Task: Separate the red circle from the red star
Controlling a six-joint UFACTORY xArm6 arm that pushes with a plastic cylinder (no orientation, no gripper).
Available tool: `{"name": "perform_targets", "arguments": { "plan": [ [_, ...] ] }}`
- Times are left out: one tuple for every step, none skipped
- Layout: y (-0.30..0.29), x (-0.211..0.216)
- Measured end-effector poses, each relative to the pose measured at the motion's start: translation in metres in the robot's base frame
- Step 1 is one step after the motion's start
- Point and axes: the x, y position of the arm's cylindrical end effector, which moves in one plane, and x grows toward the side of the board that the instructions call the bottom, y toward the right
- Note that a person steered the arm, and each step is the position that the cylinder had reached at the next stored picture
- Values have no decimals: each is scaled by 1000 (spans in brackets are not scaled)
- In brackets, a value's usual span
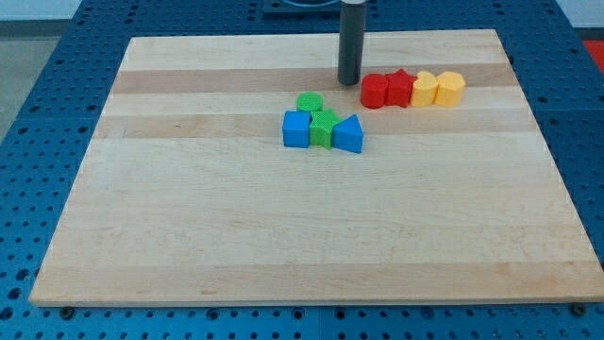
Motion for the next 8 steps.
{"name": "perform_targets", "arguments": {
  "plan": [
    [5, 16],
    [7, 31],
    [24, 39],
    [38, 47],
    [48, 64],
    [48, 82],
    [50, 104],
    [58, 121]
  ]
}}
